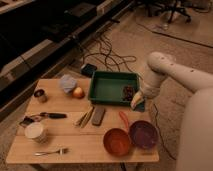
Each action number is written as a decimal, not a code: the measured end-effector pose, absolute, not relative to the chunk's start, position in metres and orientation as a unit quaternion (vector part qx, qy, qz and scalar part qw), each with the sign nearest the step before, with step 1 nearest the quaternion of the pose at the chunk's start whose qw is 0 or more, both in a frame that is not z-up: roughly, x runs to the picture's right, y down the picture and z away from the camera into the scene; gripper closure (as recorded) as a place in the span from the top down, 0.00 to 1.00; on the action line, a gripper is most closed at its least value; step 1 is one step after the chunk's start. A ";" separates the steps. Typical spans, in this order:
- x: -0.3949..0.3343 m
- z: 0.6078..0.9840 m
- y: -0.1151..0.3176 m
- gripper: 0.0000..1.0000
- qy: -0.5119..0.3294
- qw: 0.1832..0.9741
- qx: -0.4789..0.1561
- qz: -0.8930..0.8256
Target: Wipe purple bowl with sponge
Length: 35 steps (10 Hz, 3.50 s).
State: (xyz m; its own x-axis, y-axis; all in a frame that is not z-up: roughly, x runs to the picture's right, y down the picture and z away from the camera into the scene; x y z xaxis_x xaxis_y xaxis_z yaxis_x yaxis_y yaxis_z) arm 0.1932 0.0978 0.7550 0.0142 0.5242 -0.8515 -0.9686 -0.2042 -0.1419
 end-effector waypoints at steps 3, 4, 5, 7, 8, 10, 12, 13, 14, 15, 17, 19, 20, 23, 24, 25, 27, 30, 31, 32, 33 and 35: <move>0.191 0.749 0.101 0.00 0.265 0.578 -0.426 0.643; 0.188 0.740 0.108 0.00 0.267 0.583 -0.428 0.637; 0.185 0.732 0.116 0.00 0.266 0.587 -0.430 0.632; 0.175 0.698 0.148 0.00 0.264 0.593 -0.439 0.622; 0.172 0.682 0.165 0.00 0.265 0.594 -0.441 0.618; 0.167 0.654 0.205 0.00 0.275 0.594 -0.442 0.614; 0.178 0.643 0.236 0.00 0.290 0.575 -0.438 0.627; 0.178 0.643 0.239 0.00 0.291 0.573 -0.438 0.628; 0.176 0.643 0.238 0.00 0.290 0.575 -0.438 0.627; 0.176 0.643 0.239 0.00 0.291 0.574 -0.438 0.627; 0.177 0.643 0.239 0.00 0.290 0.574 -0.438 0.628; 0.175 0.644 0.240 0.00 0.294 0.574 -0.442 0.623; 0.171 0.646 0.248 0.00 0.300 0.573 -0.448 0.617; 0.176 0.648 0.286 0.00 0.309 0.548 -0.460 0.627; 0.184 0.647 0.293 0.00 0.312 0.539 -0.459 0.634; 0.187 0.647 0.295 0.00 0.313 0.535 -0.457 0.638; 0.199 0.647 0.296 0.00 0.315 0.526 -0.448 0.651; 0.210 0.654 0.293 0.00 0.315 0.511 -0.454 0.658; 0.215 0.658 0.297 0.00 0.317 0.504 -0.457 0.661; 0.222 0.663 0.301 0.00 0.321 0.495 -0.459 0.664; 0.225 0.667 0.302 0.00 0.321 0.491 -0.461 0.666; 0.230 0.671 0.298 0.00 0.321 0.488 -0.457 0.671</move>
State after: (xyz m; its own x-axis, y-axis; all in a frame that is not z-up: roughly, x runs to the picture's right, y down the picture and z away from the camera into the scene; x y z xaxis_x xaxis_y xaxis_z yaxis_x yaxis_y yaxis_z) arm 0.2305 0.2979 0.6712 -0.1054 0.3606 -0.9267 -0.9480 -0.3178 -0.0159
